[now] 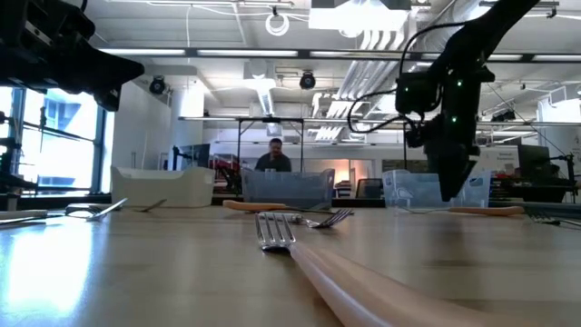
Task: Sort silverware by color (type)
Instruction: Put the orange fork into the transparent bin
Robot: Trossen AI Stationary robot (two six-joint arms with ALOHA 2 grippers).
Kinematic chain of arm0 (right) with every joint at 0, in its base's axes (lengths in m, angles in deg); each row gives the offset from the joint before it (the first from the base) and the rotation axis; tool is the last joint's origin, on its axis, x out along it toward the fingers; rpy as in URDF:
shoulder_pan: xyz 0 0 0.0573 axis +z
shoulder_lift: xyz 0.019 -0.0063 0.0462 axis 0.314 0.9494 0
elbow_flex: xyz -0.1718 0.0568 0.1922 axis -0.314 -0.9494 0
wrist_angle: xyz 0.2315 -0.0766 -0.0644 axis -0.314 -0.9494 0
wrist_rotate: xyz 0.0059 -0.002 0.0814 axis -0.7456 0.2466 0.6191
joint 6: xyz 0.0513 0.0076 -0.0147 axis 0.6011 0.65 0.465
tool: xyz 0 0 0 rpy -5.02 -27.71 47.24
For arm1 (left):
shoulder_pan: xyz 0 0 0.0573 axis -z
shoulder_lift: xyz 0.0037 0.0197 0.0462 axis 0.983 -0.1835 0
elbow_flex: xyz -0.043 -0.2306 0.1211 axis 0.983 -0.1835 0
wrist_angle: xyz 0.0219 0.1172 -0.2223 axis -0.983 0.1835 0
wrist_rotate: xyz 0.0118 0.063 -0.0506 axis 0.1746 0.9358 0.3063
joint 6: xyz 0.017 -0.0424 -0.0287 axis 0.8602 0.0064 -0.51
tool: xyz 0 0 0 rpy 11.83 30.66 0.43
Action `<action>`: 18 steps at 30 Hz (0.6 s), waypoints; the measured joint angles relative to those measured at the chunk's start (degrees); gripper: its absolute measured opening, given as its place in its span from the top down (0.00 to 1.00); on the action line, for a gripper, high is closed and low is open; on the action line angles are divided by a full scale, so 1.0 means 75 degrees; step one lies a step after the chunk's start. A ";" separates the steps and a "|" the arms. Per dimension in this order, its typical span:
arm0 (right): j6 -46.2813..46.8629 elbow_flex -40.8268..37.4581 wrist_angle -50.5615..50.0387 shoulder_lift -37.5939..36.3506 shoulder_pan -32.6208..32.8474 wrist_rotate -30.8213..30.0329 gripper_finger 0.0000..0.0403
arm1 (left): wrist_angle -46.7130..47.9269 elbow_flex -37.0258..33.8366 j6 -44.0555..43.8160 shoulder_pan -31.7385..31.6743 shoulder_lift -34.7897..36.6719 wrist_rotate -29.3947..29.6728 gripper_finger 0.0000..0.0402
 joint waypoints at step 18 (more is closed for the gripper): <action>-0.0395 0.0038 -0.0012 0.1097 -0.0387 0.0784 0.62 | -0.0003 0.0001 -0.0003 0.0000 0.0000 0.0000 1.00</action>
